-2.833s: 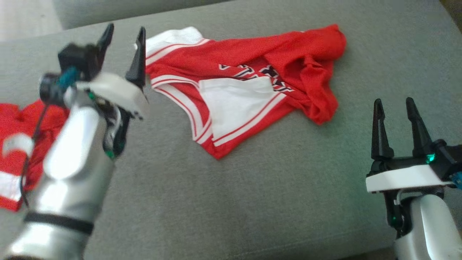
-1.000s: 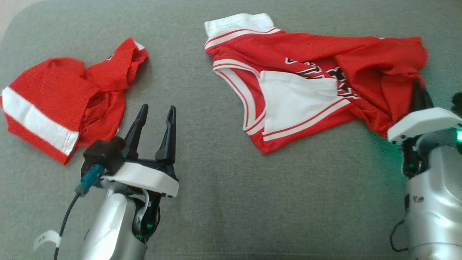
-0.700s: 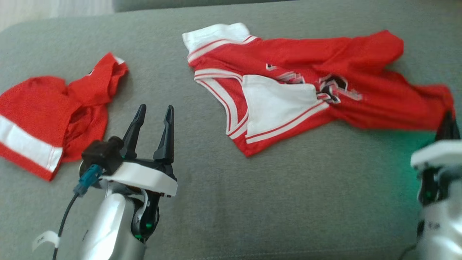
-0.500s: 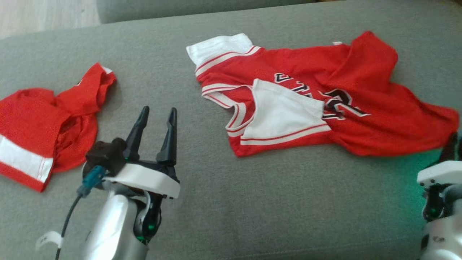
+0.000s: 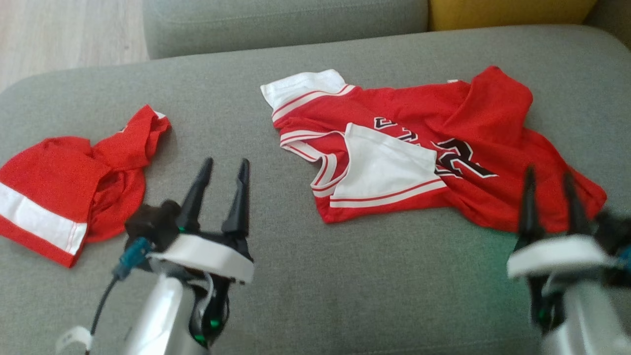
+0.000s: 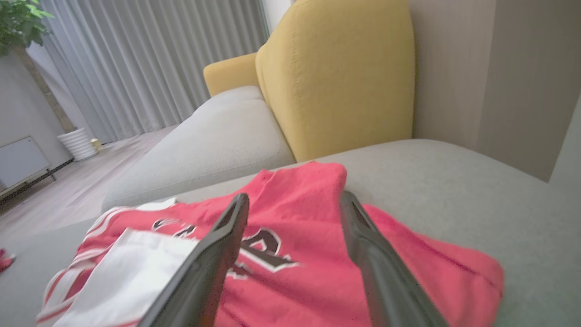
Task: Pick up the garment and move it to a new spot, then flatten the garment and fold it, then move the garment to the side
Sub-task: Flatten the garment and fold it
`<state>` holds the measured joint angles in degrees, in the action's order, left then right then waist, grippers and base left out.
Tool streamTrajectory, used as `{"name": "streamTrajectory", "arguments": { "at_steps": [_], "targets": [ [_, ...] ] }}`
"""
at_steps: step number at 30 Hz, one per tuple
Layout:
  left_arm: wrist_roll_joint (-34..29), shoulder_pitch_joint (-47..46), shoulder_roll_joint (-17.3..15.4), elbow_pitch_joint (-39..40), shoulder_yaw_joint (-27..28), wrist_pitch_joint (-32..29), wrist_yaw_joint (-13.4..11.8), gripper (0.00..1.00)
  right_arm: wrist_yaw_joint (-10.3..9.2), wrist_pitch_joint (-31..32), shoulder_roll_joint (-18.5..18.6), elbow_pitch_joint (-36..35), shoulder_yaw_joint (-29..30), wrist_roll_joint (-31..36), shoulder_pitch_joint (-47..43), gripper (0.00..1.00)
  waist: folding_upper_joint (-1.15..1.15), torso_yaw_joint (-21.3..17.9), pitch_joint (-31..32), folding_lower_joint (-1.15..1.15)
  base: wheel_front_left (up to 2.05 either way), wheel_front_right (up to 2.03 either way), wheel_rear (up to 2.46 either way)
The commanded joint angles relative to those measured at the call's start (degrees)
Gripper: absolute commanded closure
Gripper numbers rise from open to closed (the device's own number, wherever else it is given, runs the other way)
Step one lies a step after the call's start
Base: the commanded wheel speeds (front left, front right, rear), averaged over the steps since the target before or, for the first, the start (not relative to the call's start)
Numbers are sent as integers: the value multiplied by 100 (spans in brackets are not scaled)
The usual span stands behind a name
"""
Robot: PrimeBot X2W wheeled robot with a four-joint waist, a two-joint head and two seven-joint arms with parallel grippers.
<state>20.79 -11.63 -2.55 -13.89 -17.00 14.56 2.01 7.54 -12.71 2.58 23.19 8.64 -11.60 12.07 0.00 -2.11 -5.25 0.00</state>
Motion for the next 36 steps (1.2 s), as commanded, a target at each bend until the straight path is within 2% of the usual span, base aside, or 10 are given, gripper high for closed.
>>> {"name": "streamTrajectory", "arguments": {
  "at_steps": [1,8,13,16,21,31,36],
  "targets": [
    [74,-63,-33,243,97,44,-12,0,-5,-88,30,-318,-253,-51,-103,0,0,18,53,0,0,0,0],
    [143,2,-33,293,-109,44,-57,0,-5,31,30,-990,-608,-167,-614,0,0,-14,12,0,0,0,0],
    [54,-273,-33,93,-383,44,81,0,-5,148,30,-1291,-643,-128,-645,0,0,-89,-175,0,0,0,0],
    [-23,-629,-33,-209,-766,-27,231,0,-5,180,30,-1385,-659,-124,-656,0,0,-156,-313,0,0,0,0],
    [-52,-1457,-33,-729,-1357,-378,341,0,-5,192,30,-1468,-770,-132,-595,0,0,-322,-596,0,0,0,0],
    [-31,-3106,-32,-2065,-1867,-1001,162,0,-5,118,30,-1492,-1076,-194,-315,0,0,-717,-1191,0,0,0,0],
    [45,-3679,-32,-2802,-2029,-1071,150,0,-5,39,30,-1395,-1145,-240,-196,0,0,-904,-1377,0,0,0,0]
  ]
}}
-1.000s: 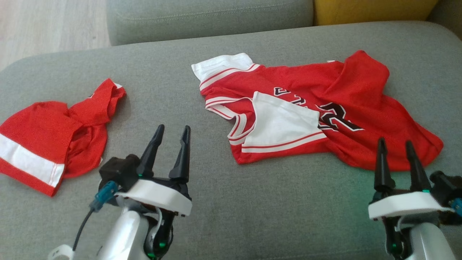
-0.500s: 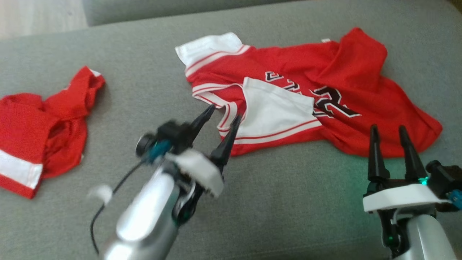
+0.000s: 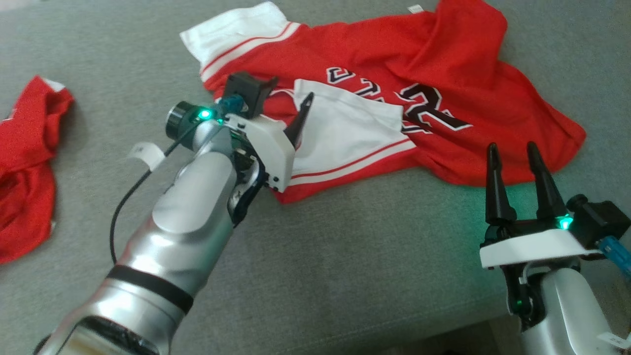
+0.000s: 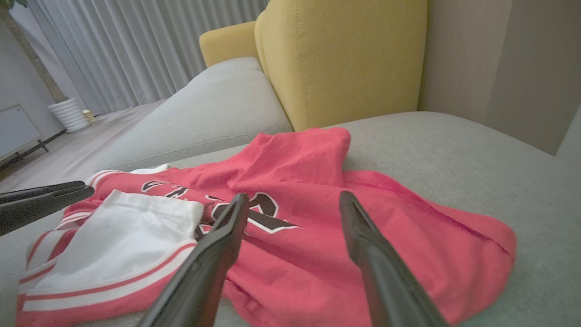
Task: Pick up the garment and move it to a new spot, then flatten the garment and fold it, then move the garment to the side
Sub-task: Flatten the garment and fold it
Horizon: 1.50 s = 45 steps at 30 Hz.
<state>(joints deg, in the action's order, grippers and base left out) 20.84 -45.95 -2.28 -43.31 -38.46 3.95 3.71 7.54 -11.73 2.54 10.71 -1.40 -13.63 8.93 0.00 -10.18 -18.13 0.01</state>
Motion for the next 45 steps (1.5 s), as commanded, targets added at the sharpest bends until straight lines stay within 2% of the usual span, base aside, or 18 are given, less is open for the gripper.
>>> {"name": "streamTrajectory", "arguments": {
  "at_steps": [1,6,15,16,17,18,19,26,34,38,45],
  "targets": [
    [60,-336,-60,10,85,-5,-11,0,-5,-72,33,-127,-153,-39,139,0,0,-134,-118,-1,0,0,0],
    [211,-693,-60,-596,-97,49,41,0,-5,-146,33,-36,-148,-70,220,0,0,-286,-217,-1,0,0,0],
    [481,-921,-60,-985,-438,252,115,0,-5,-220,33,93,-143,-103,269,0,0,-396,-267,-1,0,0,0],
    [517,-932,-60,-998,-479,280,124,34,-5,-225,33,112,-138,-103,273,0,0,-398,-269,-1,0,0,0],
    [548,-945,-60,-1011,-519,313,129,55,-5,-231,33,133,-133,-102,278,0,0,-398,-269,-1,0,0,0],
    [579,-956,-60,-1022,-561,345,134,84,-5,-236,33,153,-126,-100,283,0,0,-396,-267,-1,0,0,0],
    [609,-967,-60,-1024,-606,380,141,100,-5,-240,33,172,-119,-98,288,0,0,-391,-266,-1,0,0,0],
    [824,-1063,-60,-1005,-789,715,88,100,-5,-259,33,297,-16,-45,306,0,0,-258,-161,-1,0,0,0],
    [896,-1120,-138,-797,-650,1055,41,100,-5,-190,33,342,239,113,316,0,0,91,206,-1,0,0,0],
    [828,-1013,-428,-302,-461,1098,10,100,-5,-102,33,323,458,196,305,0,0,312,441,-1,0,0,0],
    [583,-285,-1091,1274,-36,1103,-146,100,-5,84,33,322,857,263,94,0,0,761,824,-1,0,0,0]
  ]
}}
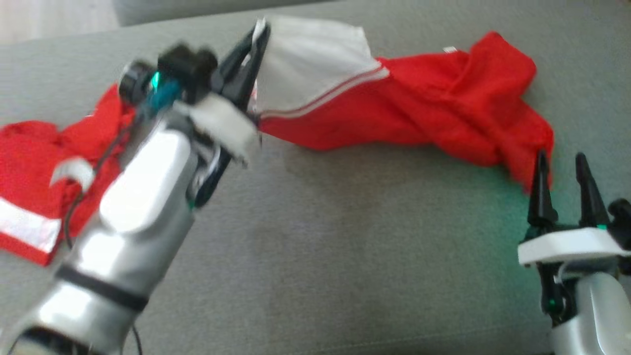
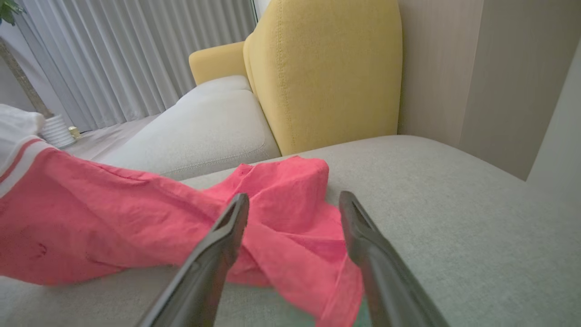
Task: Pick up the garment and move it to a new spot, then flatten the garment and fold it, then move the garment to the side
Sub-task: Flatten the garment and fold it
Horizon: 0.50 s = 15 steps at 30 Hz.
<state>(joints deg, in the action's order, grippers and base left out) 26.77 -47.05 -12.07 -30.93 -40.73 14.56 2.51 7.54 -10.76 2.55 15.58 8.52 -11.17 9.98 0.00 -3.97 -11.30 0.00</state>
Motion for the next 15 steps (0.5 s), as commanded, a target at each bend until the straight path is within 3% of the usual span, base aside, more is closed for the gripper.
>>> {"name": "streamTrajectory", "arguments": {
  "at_steps": [1,9,15],
  "targets": [
    [-35,-17,-194,238,202,42,-33,100,-5,27,32,-136,-84,1,-51,0,0,196,194,0,0,0,0],
    [-69,1318,-753,1476,62,-44,-282,100,-5,372,32,375,192,-132,-262,0,0,444,475,0,0,0,0],
    [50,1999,-926,1985,109,-79,-616,100,-5,473,32,899,448,-198,-222,0,0,450,512,0,0,0,0]
  ]
}}
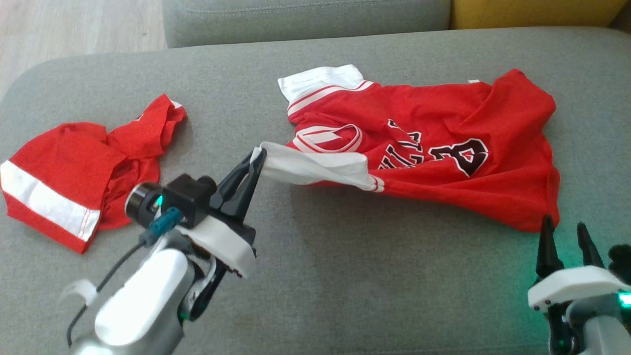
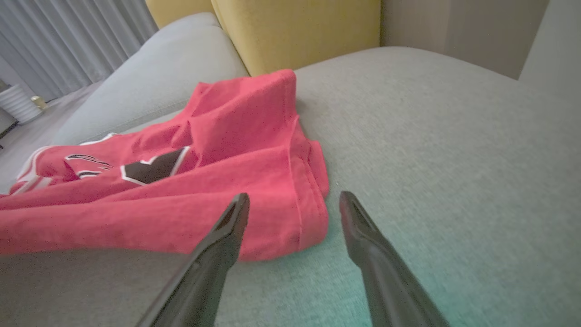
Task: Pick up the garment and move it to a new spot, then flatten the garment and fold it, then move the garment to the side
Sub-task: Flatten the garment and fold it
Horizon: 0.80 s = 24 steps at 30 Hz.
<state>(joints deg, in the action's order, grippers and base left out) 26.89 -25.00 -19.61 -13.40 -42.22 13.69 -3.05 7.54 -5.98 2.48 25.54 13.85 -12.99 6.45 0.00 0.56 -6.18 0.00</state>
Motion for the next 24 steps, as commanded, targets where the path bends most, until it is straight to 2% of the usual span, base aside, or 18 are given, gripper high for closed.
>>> {"name": "streamTrajectory", "arguments": {
  "at_steps": [1,9,19,24],
  "targets": [
    [64,-125,-173,291,267,11,-102,100,-5,-1,40,2,-34,9,158,0,0,-3,2,0,0,0,0],
    [83,101,-200,539,309,29,-325,100,-5,37,40,665,193,377,513,0,0,34,-117,0,0,0,0],
    [107,38,-268,609,390,39,-374,100,-5,-20,40,1268,318,645,982,0,0,97,-319,0,0,0,0],
    [111,-40,-296,562,523,55,-486,100,-5,-80,40,1542,412,758,1173,0,0,124,-379,0,0,0,0]
  ]
}}
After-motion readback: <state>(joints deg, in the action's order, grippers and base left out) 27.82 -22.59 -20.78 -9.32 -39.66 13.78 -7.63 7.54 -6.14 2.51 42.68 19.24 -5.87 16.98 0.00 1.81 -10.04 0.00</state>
